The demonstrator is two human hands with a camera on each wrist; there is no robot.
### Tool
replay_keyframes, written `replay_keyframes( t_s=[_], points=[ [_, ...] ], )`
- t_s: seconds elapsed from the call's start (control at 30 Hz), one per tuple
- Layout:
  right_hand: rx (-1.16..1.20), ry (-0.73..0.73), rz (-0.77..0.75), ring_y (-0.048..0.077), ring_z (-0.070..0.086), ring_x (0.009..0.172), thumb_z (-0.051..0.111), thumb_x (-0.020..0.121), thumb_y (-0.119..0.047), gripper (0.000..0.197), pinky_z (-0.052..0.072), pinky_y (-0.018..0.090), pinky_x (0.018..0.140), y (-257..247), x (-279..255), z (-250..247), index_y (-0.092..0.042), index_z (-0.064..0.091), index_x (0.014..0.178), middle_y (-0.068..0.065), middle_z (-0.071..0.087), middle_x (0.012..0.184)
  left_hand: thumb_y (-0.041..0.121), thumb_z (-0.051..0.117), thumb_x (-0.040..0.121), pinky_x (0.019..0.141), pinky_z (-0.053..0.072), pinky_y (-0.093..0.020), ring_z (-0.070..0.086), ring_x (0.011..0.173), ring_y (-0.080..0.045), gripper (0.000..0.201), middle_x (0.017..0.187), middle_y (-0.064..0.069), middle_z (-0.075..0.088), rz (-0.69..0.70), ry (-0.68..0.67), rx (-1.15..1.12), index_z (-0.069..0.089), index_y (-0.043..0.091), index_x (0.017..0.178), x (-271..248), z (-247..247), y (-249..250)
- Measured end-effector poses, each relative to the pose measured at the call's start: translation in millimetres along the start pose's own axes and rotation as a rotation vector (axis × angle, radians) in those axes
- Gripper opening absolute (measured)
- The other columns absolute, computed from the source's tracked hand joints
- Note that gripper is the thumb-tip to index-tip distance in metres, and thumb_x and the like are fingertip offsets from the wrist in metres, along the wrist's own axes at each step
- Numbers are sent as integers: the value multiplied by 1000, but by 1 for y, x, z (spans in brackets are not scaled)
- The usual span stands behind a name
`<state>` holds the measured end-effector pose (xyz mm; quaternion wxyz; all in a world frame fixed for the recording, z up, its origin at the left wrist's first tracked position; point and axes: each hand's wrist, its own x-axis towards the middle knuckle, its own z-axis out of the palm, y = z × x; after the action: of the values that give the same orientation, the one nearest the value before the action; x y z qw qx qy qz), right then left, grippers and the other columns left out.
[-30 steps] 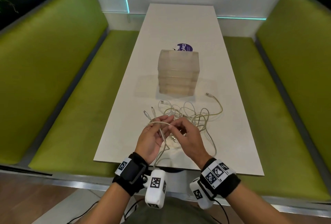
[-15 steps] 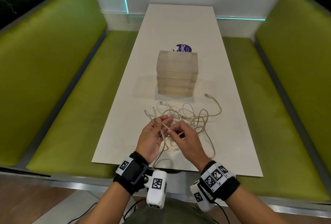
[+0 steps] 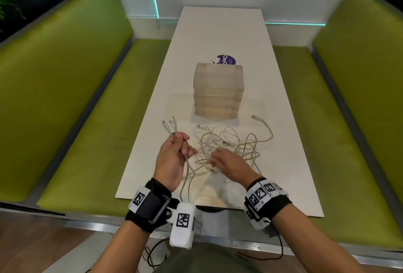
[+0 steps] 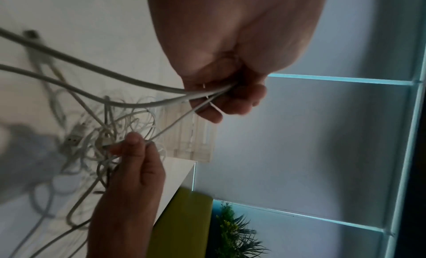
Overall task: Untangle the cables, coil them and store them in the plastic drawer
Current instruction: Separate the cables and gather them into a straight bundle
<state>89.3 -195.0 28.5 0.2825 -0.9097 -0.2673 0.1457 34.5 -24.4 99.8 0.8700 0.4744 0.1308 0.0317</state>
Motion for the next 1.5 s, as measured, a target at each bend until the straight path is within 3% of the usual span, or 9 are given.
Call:
replay_keyframes(
  t_s=[0.23,0.37,0.53,0.6,0.7,0.83,1.0,1.23,1.5],
  points=[
    [-189,131,-30,22,50,90,56,93,-34,22,36,30,68,5,25,-15,-14,64,93,1,57,102,22,33,103,49,30,-20,25,46,-7,30,49,9,32,173,85,-31,50,13,80,-1,-6,40],
    [37,256,19,24,53,89,60,91,-27,18,40,33,77,14,24,-24,-16,72,82,-4,61,90,25,35,104,49,26,-20,23,48,-7,30,52,10,29,214,166,98,53,14,82,10,-29,50],
    [215,326,9,12,55,75,59,92,-27,26,40,27,70,-10,21,-36,-11,70,75,2,67,79,24,57,93,63,38,-26,44,67,-10,12,72,5,49,51,46,653,60,14,99,12,-21,7],
    [220,317,-23,0,51,68,58,93,-26,26,37,14,65,-17,18,-35,-11,68,75,-2,64,74,20,63,89,62,42,-19,54,68,-5,22,69,11,55,9,-32,639,59,12,109,12,-8,-8],
    [191,313,-49,4,48,66,47,92,-30,30,34,25,63,-22,15,-27,-11,67,79,-7,59,73,11,62,90,63,45,-10,64,74,3,26,77,13,66,-19,-142,544,59,12,116,15,10,-22],
    [127,355,-38,17,50,80,48,93,-22,26,41,32,71,-21,15,-24,-12,69,104,2,69,93,13,53,96,64,45,-12,60,70,1,18,76,11,65,55,-140,545,64,10,110,19,19,-31],
    [-73,328,-55,22,48,88,58,91,-28,16,40,36,77,-18,19,-16,-14,67,92,0,60,95,16,37,103,51,33,-19,38,45,1,30,51,14,47,129,8,491,58,13,82,23,22,-20],
    [-201,246,146,28,50,99,49,97,-29,26,40,38,81,21,23,-4,-15,70,96,5,57,110,22,34,104,49,23,-19,21,50,-8,33,52,11,26,265,2,177,51,14,76,21,22,40],
    [-154,248,71,28,52,89,45,98,-20,25,41,38,72,-5,26,-21,-9,63,84,5,56,100,38,53,94,61,38,-28,42,59,-6,26,66,8,46,107,-38,726,47,19,79,29,4,-5]
  ],
)
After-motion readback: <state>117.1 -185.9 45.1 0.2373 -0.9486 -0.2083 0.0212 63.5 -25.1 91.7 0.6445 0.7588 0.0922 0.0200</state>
